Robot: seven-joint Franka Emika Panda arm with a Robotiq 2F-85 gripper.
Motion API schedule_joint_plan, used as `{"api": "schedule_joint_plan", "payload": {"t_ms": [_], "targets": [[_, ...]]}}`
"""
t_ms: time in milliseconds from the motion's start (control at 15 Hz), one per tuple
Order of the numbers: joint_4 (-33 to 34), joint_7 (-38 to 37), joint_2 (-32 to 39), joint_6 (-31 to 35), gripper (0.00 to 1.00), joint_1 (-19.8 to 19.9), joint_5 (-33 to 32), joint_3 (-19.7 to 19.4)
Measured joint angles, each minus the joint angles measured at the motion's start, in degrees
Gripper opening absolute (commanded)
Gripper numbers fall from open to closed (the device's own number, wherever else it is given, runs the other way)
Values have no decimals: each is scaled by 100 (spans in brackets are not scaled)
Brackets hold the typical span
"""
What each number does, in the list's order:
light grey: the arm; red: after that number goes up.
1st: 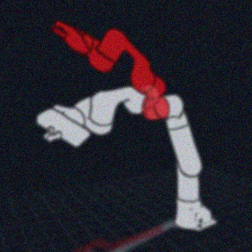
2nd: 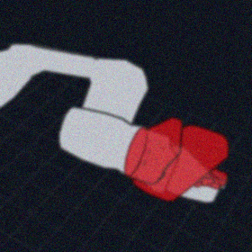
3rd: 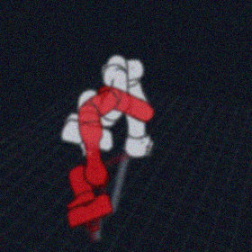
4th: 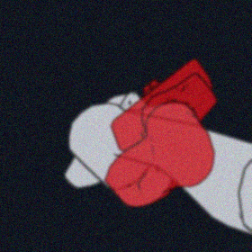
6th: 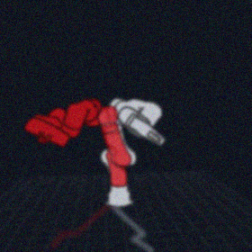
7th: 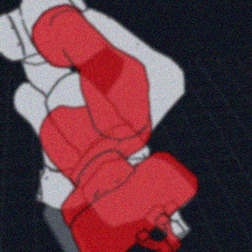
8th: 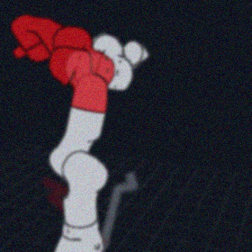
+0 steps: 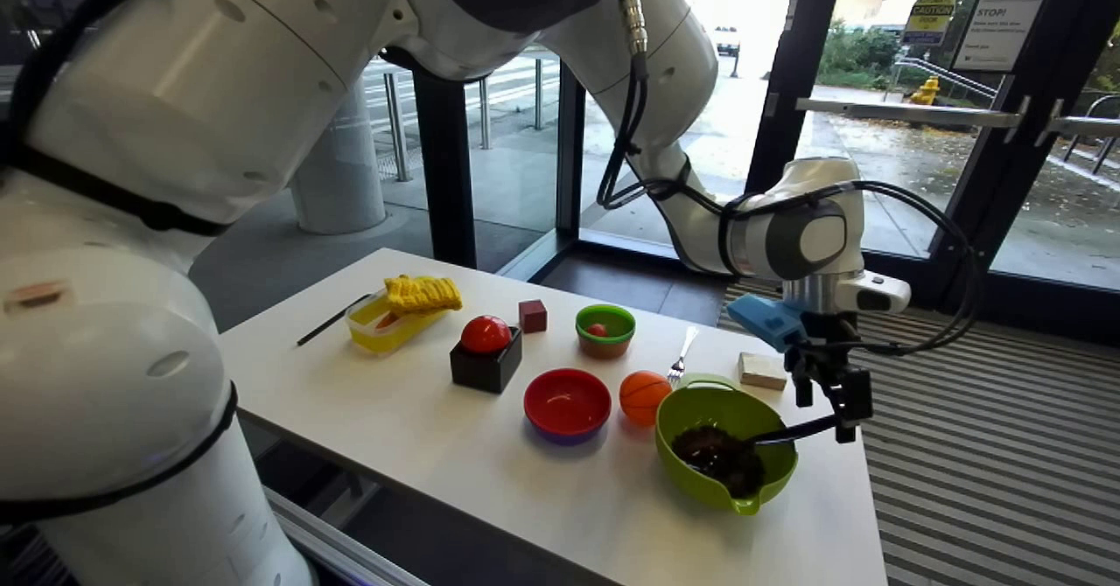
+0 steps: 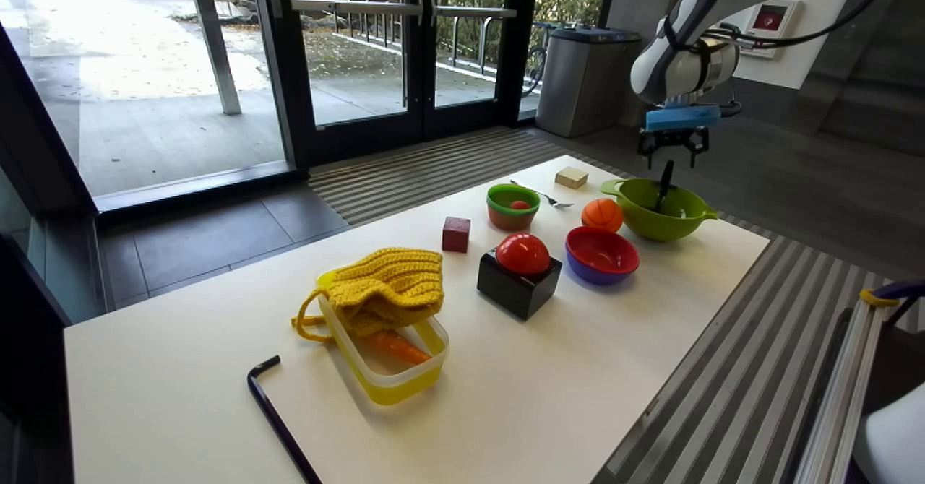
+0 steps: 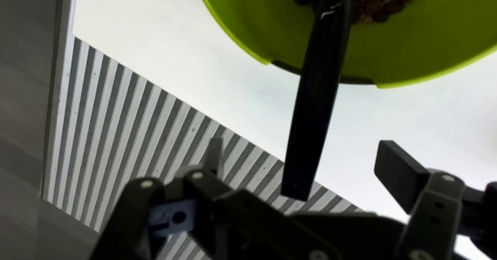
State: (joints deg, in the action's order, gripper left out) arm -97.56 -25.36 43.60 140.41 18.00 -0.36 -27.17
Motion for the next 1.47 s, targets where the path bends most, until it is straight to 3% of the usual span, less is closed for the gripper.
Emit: {"api": "schedule_joint_plan", "payload": {"t_ms": [133, 200, 267, 333, 933, 1000, 1467], "targets": [[0, -82, 32, 23, 100, -9, 2, 0], [0, -118, 44, 36, 94, -11, 3, 1], [0, -152, 53, 54, 86, -12, 4, 0], [0, -189, 59, 71, 68, -11, 5, 0], [0, -347, 77, 101, 1, -9, 12, 0], [0, -350, 83, 102, 5, -9, 16, 0], [-6, -450, 110, 308, 6, -16, 23, -26]]}}
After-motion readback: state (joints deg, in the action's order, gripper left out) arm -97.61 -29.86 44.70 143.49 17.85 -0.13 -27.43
